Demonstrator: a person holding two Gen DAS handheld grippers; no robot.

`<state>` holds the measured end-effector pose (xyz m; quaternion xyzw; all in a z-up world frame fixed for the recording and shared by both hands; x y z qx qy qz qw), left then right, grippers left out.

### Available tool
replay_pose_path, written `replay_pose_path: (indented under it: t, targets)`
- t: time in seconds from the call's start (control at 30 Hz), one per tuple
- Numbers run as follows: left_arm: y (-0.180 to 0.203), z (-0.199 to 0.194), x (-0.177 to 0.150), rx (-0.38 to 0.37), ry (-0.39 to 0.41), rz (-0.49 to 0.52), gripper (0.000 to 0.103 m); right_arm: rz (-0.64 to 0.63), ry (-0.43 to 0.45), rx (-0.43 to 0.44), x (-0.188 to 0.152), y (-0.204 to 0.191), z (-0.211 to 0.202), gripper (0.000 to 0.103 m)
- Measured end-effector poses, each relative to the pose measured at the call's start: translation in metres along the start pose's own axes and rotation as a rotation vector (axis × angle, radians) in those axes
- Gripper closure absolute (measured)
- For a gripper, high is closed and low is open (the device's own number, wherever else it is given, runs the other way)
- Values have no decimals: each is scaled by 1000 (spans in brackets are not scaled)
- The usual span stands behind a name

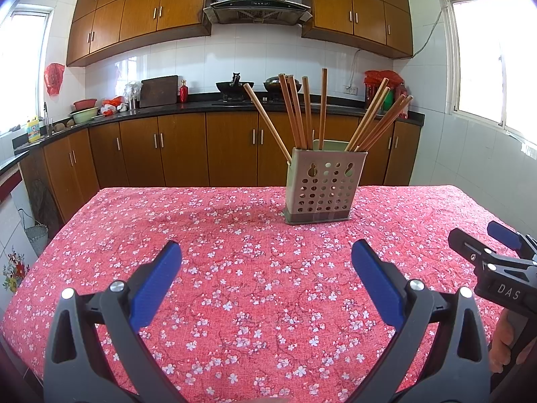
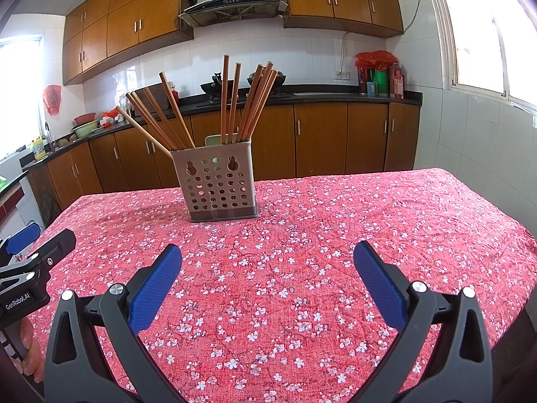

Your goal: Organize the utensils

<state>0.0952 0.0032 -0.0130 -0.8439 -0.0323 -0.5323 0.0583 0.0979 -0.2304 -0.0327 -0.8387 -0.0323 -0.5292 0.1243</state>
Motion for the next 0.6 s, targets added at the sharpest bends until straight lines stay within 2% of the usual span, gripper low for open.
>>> replay_pose_path:
  t: [0.6]
  targets:
    - [-2, 1, -3, 11, -9, -2, 4, 5, -1, -2, -2, 0, 1, 2]
Point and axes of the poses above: each gripper's, at about its wrist camera, not at the fingertips, and z roughly the way its jaws point, y to its right, x to its top, the point moved 5 cm from there along z, roughly the way its jaws point, and after that the axes turned 12 degrees about x, right-handed, at the moved point
